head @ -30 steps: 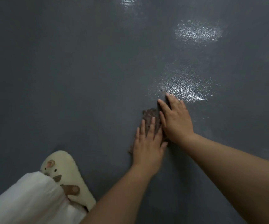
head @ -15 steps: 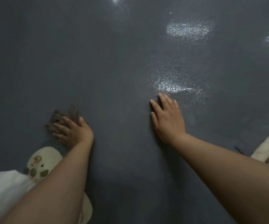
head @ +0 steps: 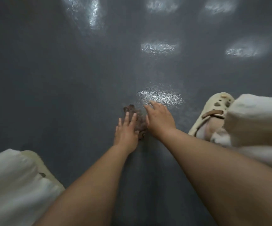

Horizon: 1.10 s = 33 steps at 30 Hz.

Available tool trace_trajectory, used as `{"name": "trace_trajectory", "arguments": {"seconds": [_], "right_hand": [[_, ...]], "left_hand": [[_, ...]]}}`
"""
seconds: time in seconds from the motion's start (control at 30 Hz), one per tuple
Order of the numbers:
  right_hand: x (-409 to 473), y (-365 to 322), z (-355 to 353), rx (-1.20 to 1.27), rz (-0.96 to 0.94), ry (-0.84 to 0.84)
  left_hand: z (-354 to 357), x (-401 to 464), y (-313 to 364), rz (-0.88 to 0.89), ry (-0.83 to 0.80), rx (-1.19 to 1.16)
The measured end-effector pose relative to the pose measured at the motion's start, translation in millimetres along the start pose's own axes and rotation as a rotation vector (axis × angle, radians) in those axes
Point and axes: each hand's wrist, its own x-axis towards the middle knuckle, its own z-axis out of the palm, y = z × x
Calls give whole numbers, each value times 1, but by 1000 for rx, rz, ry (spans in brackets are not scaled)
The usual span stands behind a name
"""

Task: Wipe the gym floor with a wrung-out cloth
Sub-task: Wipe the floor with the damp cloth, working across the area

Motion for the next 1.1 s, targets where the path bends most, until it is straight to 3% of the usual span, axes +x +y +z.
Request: {"name": "trace_trajectory", "arguments": {"seconds": [0.2,0.57,0.83,1.1], "right_hand": [[-50,-1,-32,-54,37,-69],[-100,-31,-57,-84,16,-43],[-89,-49,-63,-42,52,-56],[-39,-41,-15,-16,2,-112]], "left_hand": [[-34,-61,-6,-152,62,-25],[-68,-104,19,-86,173,-133],[-85,-97,13,-109,112,-114],[-30,-46,1,-242,-21,-91]]}}
